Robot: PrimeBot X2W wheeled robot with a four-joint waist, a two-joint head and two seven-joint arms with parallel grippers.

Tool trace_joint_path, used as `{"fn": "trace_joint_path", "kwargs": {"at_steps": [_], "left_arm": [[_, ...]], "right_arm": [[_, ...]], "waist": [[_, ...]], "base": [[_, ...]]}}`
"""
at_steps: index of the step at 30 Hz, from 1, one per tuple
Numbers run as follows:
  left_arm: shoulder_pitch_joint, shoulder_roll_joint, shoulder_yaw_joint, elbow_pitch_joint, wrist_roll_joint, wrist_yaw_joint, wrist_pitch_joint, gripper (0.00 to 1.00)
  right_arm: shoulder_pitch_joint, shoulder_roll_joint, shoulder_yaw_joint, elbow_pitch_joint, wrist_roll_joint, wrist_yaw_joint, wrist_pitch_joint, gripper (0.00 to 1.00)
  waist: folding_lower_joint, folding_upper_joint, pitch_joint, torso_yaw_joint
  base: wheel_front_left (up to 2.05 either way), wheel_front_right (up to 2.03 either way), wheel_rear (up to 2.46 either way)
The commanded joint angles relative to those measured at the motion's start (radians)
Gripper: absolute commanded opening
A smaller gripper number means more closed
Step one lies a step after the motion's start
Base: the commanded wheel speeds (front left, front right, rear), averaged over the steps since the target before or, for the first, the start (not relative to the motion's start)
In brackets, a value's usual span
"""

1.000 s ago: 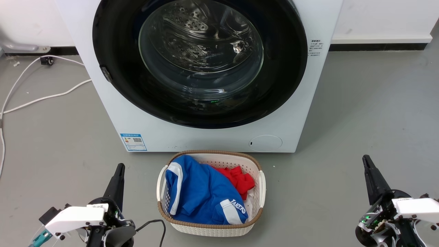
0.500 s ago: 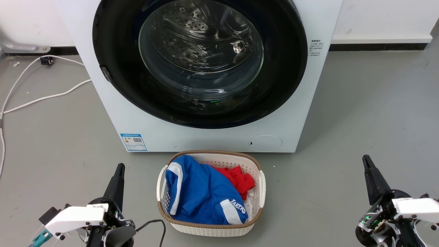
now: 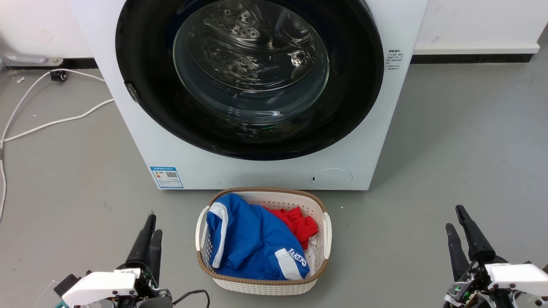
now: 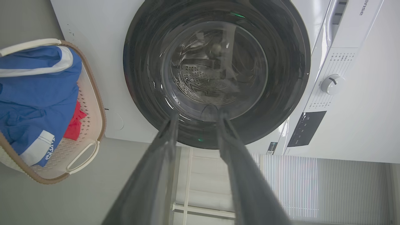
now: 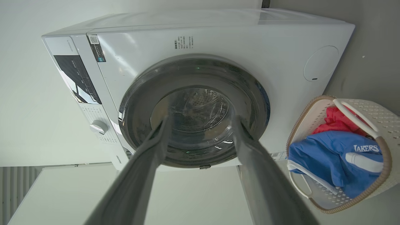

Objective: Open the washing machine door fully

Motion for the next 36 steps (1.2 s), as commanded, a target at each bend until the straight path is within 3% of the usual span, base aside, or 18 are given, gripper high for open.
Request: {"fn": "trace_joint_path", "kwargs": {"at_steps": [1,18,25,26,36], "left_arm": [[-0.016,0.001,-0.002,-0.03,0.02,0.0,-0.015,1.0],[-0.007,0.001,-0.009,-0.136,0.31,0.049,-0.09,1.0],[0.003,0.002,-0.047,-0.173,0.486,0.097,-0.119,1.0],[0.007,0.002,-0.061,-0.184,0.554,0.116,-0.131,1.0],[0.021,0.002,-0.099,-0.21,0.747,0.153,-0.167,1.0]], "right_arm": [[-0.014,-0.002,-0.001,-0.023,-0.017,0.001,-0.015,1.0],[0.011,-0.002,-0.018,-0.137,-0.346,0.002,-0.09,1.0],[0.028,-0.002,0.002,-0.197,-0.558,0.002,-0.119,1.0],[0.035,-0.002,0.009,-0.217,-0.642,0.002,-0.13,1.0],[0.06,-0.002,0.018,-0.261,-0.851,0.002,-0.167,1.0]], "waist": [[0.0,-0.0001,0.001,0.0],[0.0,-0.0001,0.006,0.0],[0.0,-0.0001,0.007,-0.001],[0.0,-0.0001,0.008,-0.002],[0.0,-0.0001,0.008,-0.002]], "base": [[0.0,0.0,0.0],[0.0,0.0,0.0],[0.0,0.0,0.0],[0.0,0.0,0.0],[0.0,0.0,0.0]]}}
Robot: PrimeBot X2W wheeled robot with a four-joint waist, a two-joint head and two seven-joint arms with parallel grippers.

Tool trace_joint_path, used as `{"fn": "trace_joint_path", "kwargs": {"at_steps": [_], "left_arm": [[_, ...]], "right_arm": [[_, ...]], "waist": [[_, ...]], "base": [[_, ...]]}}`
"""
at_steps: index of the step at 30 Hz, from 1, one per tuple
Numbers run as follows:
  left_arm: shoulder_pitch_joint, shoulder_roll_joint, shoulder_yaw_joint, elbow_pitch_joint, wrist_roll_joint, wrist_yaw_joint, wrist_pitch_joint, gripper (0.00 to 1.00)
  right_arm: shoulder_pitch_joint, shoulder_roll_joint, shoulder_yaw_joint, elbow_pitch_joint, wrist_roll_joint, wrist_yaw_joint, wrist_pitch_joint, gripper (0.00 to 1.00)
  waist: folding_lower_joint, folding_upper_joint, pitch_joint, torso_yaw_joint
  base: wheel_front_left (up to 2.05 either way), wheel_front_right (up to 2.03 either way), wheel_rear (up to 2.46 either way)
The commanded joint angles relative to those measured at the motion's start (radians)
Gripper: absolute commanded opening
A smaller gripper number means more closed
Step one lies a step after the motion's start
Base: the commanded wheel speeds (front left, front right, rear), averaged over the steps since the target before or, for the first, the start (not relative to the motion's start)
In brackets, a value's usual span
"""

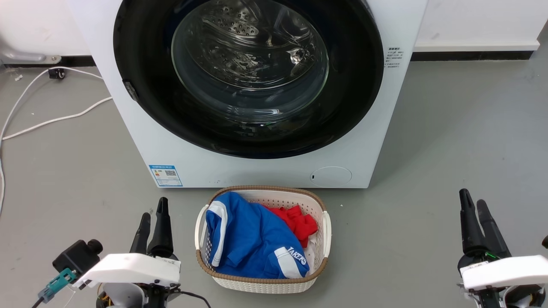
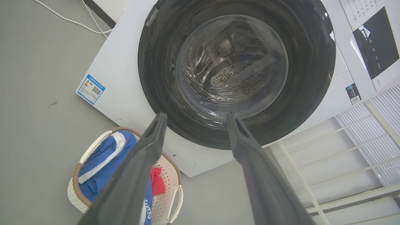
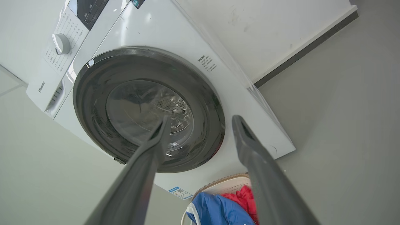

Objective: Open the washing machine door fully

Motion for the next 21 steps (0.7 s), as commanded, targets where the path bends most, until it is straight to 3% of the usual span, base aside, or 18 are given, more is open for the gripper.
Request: {"fn": "trace_joint_path", "kwargs": {"at_steps": [1,21], "left_arm": [[0.002,0.002,-0.006,-0.021,0.042,0.006,-0.011,1.0],[0.024,0.034,-0.094,-0.062,0.317,0.071,-0.073,1.0]], "right_arm": [[0.0,-0.003,0.001,-0.026,-0.044,0.002,-0.012,1.0],[0.043,-0.003,0.002,-0.084,-0.293,0.002,-0.074,1.0]], "waist": [[0.0,0.0,0.0,0.0],[0.0,0.0,0.002,0.002]], "base": [[0.0,0.0,0.0],[0.0,0.0,0.0]]}}
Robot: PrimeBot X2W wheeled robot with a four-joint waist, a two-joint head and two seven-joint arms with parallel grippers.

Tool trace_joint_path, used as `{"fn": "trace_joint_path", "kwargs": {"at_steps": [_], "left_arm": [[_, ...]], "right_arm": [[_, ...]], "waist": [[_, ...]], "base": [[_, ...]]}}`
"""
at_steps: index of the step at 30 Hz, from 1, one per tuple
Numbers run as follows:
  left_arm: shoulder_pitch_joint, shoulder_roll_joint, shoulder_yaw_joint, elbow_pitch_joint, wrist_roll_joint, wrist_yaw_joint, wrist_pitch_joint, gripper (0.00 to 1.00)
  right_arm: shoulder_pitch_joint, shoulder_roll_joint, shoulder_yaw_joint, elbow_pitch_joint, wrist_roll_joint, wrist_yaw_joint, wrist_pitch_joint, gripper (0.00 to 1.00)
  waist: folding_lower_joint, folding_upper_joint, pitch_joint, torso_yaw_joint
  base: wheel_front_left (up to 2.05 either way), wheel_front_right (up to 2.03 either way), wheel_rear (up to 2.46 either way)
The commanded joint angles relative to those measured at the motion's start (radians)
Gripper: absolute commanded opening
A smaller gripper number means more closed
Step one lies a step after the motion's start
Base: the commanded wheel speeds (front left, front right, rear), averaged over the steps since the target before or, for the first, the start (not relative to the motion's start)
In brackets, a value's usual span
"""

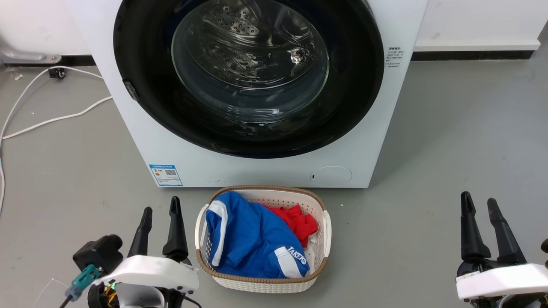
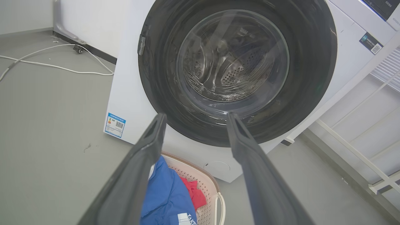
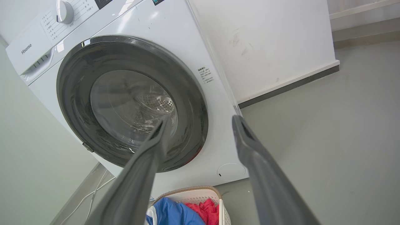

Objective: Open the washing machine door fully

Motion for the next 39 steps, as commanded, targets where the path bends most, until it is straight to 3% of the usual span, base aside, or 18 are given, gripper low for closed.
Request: {"fn": "trace_joint_path", "kwargs": {"at_steps": [1,18,39], "left_arm": [[0.004,0.006,-0.008,-0.018,0.035,0.01,-0.011,1.0],[0.013,0.031,-0.076,-0.046,0.233,0.068,-0.06,1.0],[0.036,0.022,-0.095,-0.04,0.404,0.073,-0.107,1.0]], "right_arm": [[0.003,-0.002,-0.001,-0.021,-0.031,0.002,-0.011,1.0],[0.035,-0.003,-0.003,-0.077,-0.212,0.002,-0.06,1.0],[0.066,-0.002,-0.008,-0.093,-0.35,0.002,-0.105,1.0]], "waist": [[0.0,-0.0001,0.001,0.0],[0.0,-0.0001,0.007,-0.001],[0.0,-0.0001,0.009,0.002]], "base": [[0.0,0.0,0.0],[0.0,0.0,0.0],[0.0,0.0,0.0]]}}
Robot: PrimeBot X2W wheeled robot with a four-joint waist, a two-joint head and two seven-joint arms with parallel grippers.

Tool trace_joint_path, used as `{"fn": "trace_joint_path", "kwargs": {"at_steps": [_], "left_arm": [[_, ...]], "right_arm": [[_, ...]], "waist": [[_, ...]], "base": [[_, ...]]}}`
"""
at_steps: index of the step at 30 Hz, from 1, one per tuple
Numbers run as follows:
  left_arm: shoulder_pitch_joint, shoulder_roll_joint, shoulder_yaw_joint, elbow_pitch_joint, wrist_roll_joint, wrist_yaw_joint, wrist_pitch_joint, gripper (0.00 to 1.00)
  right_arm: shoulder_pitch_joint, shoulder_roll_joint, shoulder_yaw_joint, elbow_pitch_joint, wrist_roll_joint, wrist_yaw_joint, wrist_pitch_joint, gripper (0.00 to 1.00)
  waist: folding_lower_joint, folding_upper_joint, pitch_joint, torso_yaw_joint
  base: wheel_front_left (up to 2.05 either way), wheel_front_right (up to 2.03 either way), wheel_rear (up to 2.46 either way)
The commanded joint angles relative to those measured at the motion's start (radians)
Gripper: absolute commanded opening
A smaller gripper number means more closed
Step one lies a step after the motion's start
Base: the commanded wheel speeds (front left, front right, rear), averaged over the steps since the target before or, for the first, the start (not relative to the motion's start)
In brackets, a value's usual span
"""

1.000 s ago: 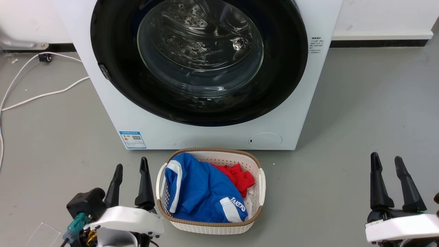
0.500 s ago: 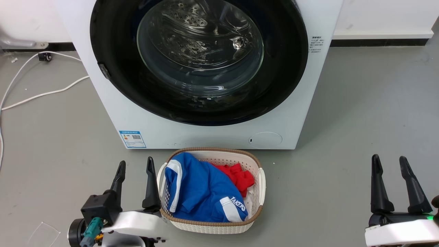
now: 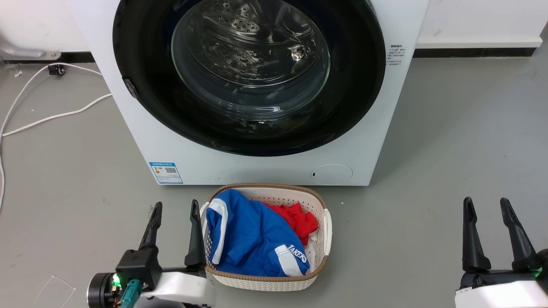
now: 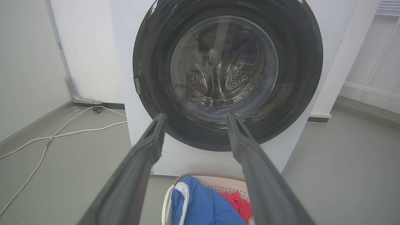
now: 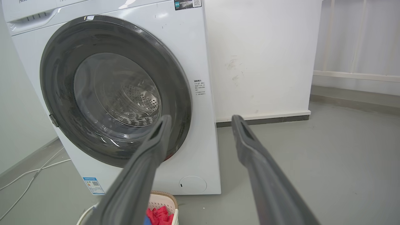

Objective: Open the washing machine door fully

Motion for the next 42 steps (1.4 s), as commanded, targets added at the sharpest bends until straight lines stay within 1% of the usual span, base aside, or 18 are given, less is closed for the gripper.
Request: {"fn": "trace_joint_path", "kwargs": {"at_steps": [1,9,22,30,42], "left_arm": [[0.003,0.001,0.0,-0.001,0.021,0.001,-0.008,1.0],[0.016,-0.008,0.006,0.018,0.091,-0.005,-0.026,1.0],[0.026,-0.026,0.015,0.035,0.168,-0.011,-0.047,1.0],[0.029,-0.035,0.039,0.054,0.154,-0.03,-0.046,1.0],[0.036,-0.045,0.056,0.076,0.161,-0.039,-0.046,1.0]], "right_arm": [[0.008,-0.002,-0.001,-0.012,-0.02,0.002,-0.009,1.0],[0.021,-0.002,-0.002,-0.015,-0.068,0.002,-0.025,1.0],[0.041,-0.002,0.0,-0.021,-0.125,0.001,-0.046,1.0],[0.041,-0.002,0.015,-0.001,-0.069,0.001,-0.046,1.0],[0.044,-0.002,0.02,0.025,-0.024,0.001,-0.046,1.0]], "waist": [[0.0,0.0,0.0,0.0],[0.0,0.0,0.001,-0.002],[0.0,0.0,-0.003,0.0],[0.0,0.0,-0.006,-0.001],[0.0,0.0,-0.004,0.004]], "base": [[0.0,0.0,0.0],[0.0,0.0,0.0],[0.0,0.0,0.0],[0.0,0.0,0.0],[0.0,0.0,0.0]]}}
